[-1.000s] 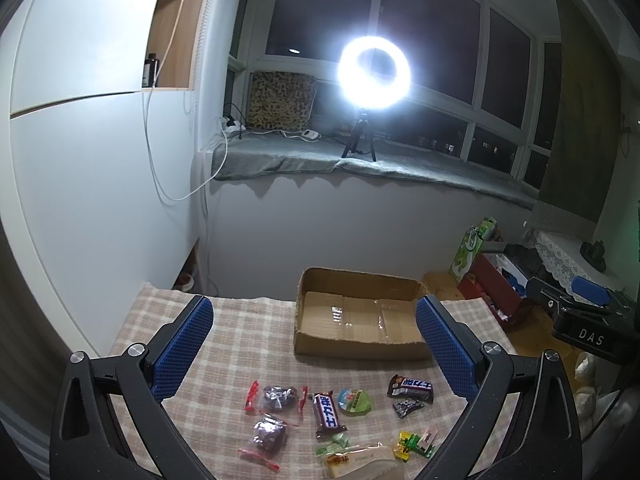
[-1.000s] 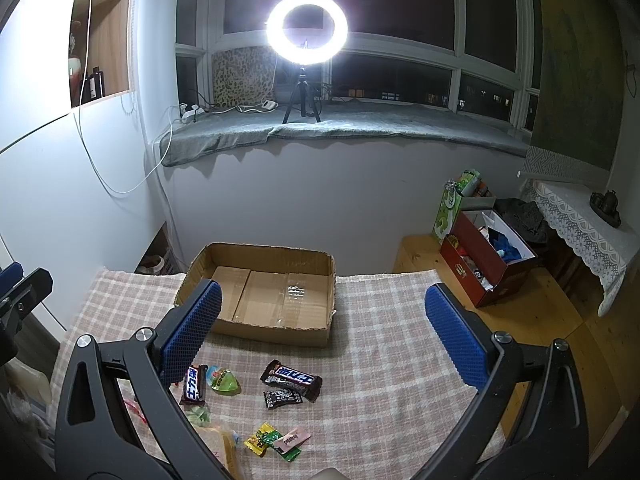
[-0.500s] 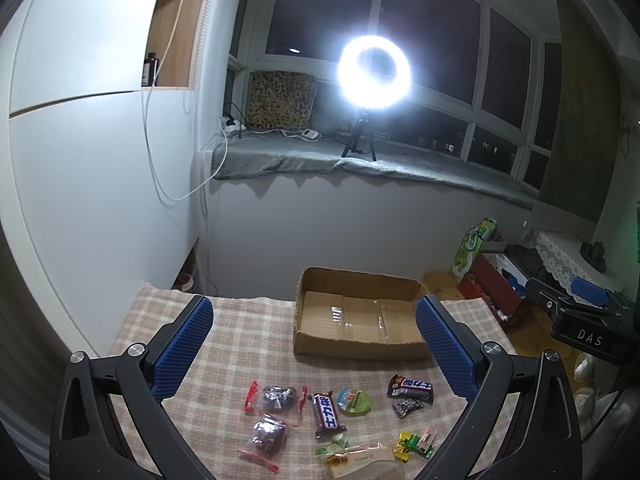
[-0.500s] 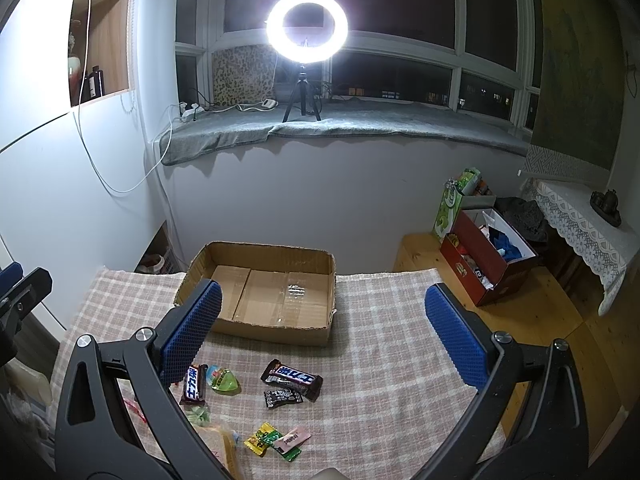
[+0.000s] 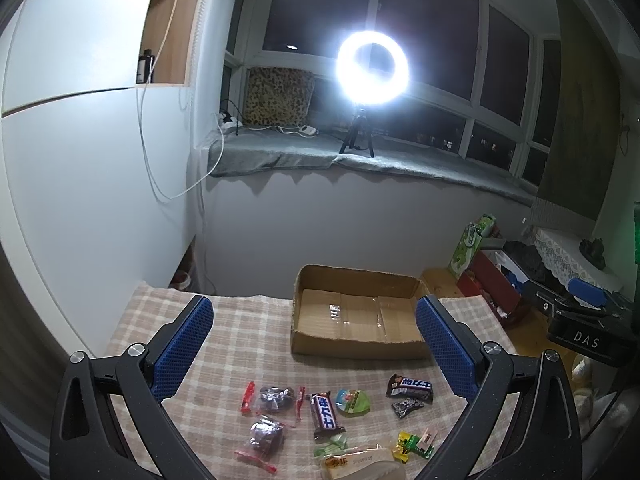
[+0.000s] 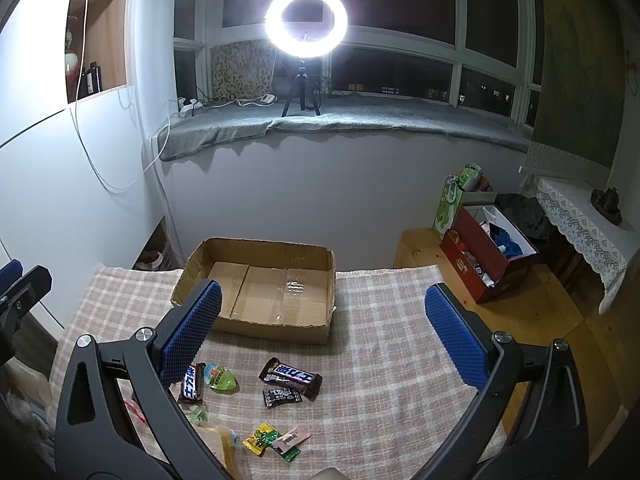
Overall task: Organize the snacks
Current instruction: 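Lower the right gripper onto the packaged bread loaf and close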
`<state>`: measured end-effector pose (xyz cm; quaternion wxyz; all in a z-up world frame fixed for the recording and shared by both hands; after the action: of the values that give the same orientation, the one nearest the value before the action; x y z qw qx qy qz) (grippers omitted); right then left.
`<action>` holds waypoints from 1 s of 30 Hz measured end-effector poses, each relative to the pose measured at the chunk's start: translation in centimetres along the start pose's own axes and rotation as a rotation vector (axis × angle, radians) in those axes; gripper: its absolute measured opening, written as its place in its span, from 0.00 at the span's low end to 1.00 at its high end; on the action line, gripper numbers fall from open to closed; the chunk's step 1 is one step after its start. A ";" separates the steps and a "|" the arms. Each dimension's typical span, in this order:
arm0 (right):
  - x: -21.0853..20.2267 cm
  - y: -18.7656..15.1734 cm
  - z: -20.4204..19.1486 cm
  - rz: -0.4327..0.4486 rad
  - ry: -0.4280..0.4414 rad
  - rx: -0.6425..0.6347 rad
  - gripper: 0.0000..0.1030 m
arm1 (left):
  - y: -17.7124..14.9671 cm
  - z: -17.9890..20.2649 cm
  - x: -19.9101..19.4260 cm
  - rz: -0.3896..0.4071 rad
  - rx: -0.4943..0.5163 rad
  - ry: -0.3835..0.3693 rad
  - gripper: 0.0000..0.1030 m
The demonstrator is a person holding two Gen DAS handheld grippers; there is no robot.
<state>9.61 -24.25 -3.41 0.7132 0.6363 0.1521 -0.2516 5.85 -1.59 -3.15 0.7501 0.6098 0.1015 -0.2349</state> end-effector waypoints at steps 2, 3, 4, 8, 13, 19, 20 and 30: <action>0.0 -0.1 0.0 -0.004 0.000 0.001 1.00 | 0.0 0.1 0.2 -0.007 0.000 -0.005 0.98; 0.0 -0.3 0.0 -0.006 0.000 0.002 1.00 | -0.1 0.1 0.3 -0.010 0.001 -0.007 0.98; 0.0 -0.5 0.0 -0.009 -0.001 0.001 1.00 | -0.2 0.1 0.4 -0.015 0.000 -0.009 0.98; 0.8 -1.6 0.1 -0.031 -0.001 -0.007 1.00 | -0.9 -0.1 0.9 -0.047 -0.015 -0.018 0.98; 1.4 -2.7 -0.1 -0.070 0.008 -0.030 1.00 | -2.2 -0.5 1.2 -0.088 -0.035 -0.029 0.96; 2.1 -3.8 -0.8 -0.135 0.057 -0.050 1.00 | -3.9 -1.2 1.6 -0.144 -0.067 -0.049 0.88; 2.4 -4.1 -0.9 -0.152 0.065 -0.049 1.00 | -4.1 -1.3 1.7 -0.152 -0.075 -0.050 0.87; 4.8 -8.4 -1.3 -0.345 0.219 -0.017 0.87 | -8.0 -3.0 2.3 -0.273 -0.187 -0.118 0.73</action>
<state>9.08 -24.28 -13.16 0.6440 0.6184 0.3378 -0.2979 4.50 -0.35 -11.80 0.7694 0.5028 0.1607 -0.3596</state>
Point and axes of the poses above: each gripper's, at about its wrist camera, not at the fingertips, and x roughly the way its jaws point, z to its right, y to its top, the point moved 6 cm from there along x, roughly the way its jaws point, and after that the axes turned 11 degrees about -y, right-handed, at the moved point
